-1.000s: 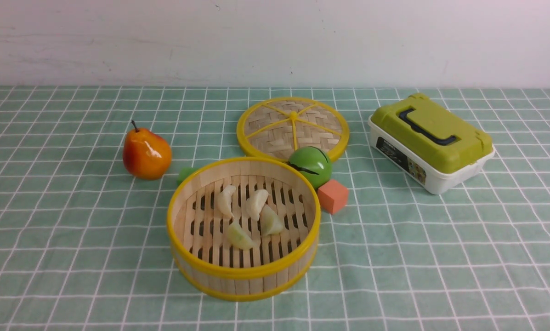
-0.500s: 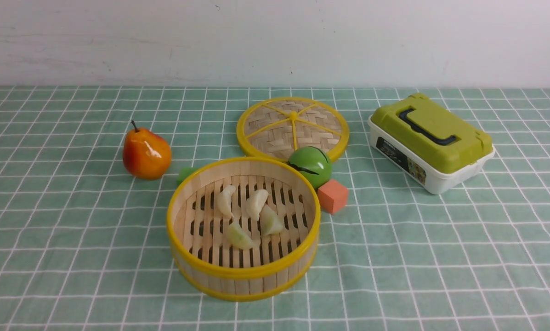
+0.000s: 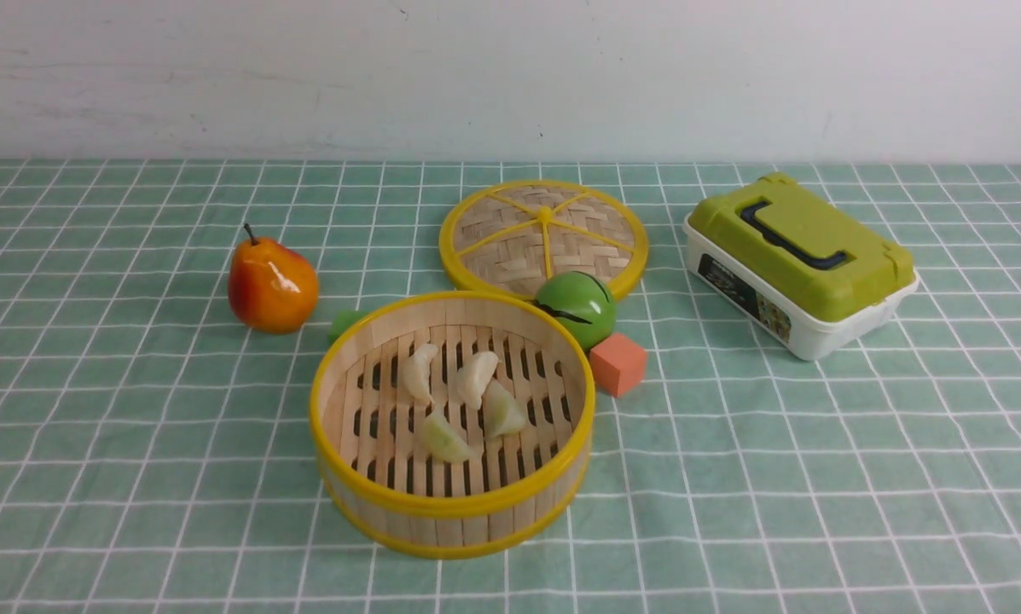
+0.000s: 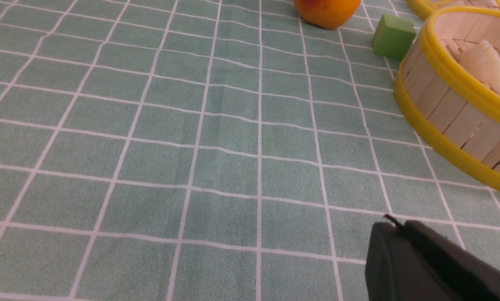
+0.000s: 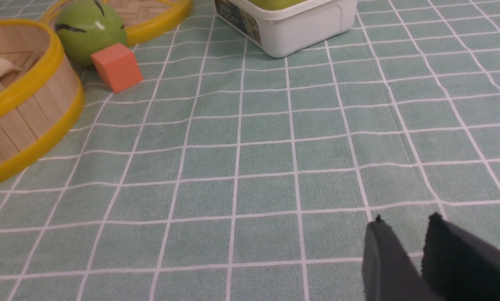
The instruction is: Put the dumplings into the steamer on the table with the blue tablecloth.
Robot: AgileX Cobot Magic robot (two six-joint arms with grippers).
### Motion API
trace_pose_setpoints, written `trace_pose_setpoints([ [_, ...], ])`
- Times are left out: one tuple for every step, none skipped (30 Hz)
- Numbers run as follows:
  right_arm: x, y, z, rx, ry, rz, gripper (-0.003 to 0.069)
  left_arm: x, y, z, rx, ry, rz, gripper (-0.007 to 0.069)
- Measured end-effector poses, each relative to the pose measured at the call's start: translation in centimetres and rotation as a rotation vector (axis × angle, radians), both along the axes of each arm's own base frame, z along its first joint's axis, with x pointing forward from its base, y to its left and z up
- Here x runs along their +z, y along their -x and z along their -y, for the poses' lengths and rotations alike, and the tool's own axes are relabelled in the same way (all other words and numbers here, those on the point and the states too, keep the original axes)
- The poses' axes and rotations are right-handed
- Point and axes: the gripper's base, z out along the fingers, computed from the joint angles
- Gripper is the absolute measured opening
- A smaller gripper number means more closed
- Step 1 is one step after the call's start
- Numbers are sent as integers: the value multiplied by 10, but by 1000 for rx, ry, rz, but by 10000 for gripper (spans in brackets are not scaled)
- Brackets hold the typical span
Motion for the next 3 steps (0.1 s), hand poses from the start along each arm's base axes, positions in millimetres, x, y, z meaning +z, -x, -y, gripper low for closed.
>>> trace_pose_setpoints([
  [0, 0, 0, 0, 0, 0, 154, 0, 0, 0, 0, 0, 0, 16],
  [0, 0, 0, 0, 0, 0, 157, 0, 0, 0, 0, 0, 0, 17],
  [0, 0, 0, 0, 0, 0, 158, 0, 0, 0, 0, 0, 0, 17],
])
